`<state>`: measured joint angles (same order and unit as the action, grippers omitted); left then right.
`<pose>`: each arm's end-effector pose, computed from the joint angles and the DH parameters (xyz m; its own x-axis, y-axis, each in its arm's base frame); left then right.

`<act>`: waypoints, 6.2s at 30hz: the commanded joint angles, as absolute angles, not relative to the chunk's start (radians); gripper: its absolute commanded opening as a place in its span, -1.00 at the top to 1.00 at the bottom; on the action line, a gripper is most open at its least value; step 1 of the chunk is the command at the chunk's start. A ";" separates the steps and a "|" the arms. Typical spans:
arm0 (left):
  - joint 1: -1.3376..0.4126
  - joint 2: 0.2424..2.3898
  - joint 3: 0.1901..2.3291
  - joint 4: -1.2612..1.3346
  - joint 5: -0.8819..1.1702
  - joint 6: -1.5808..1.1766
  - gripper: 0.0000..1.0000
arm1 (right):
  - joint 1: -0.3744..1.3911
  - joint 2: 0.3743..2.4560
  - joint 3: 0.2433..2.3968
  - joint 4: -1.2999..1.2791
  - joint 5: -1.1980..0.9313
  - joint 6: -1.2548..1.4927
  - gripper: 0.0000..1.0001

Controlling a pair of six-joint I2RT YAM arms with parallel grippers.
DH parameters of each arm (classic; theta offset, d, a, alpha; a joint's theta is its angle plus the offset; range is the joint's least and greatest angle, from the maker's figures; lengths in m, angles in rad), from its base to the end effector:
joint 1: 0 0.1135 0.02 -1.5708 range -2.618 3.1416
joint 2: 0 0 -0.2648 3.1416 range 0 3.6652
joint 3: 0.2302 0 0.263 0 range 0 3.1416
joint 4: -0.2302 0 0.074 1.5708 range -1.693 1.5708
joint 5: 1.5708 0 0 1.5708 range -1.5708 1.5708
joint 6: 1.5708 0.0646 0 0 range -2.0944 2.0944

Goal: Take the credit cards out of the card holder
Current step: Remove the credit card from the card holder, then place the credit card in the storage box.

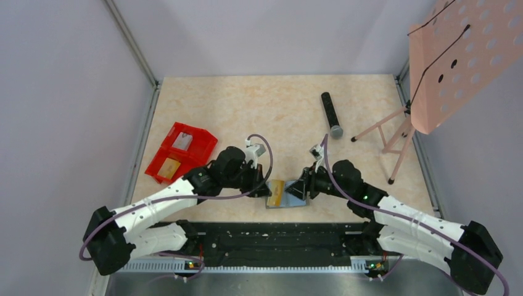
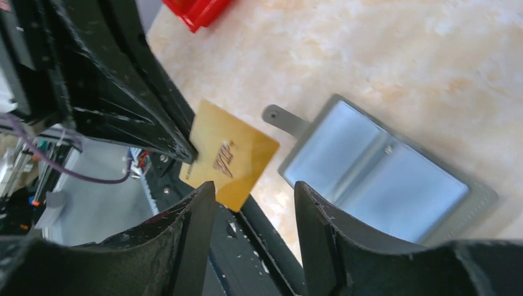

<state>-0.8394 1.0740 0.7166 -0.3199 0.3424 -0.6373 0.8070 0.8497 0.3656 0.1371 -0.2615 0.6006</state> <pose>0.1573 -0.2078 0.2284 -0.8575 0.1164 -0.5011 0.4548 0.6267 -0.6328 0.1457 0.1762 0.1999 -0.6834 0.0758 -0.7261 -0.5814 0.5452 0.6040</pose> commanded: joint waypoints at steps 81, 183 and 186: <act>-0.651 0.842 0.456 0.391 0.441 -1.022 0.73 | 0.791 0.868 0.200 0.830 -0.019 1.221 1.00; 0.356 1.126 0.831 -0.702 -0.073 -0.586 1.00 | 0.519 1.070 0.406 0.575 -0.422 1.023 -0.98; 0.356 1.120 0.831 -0.694 -0.086 -0.592 1.00 | 0.519 1.069 0.407 0.578 -0.423 1.023 -0.97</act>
<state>0.3485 1.1473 0.8261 -0.7414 -0.0544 -0.5991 0.5316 1.0695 0.3614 0.5350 -0.4141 1.0393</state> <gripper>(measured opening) 0.009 0.987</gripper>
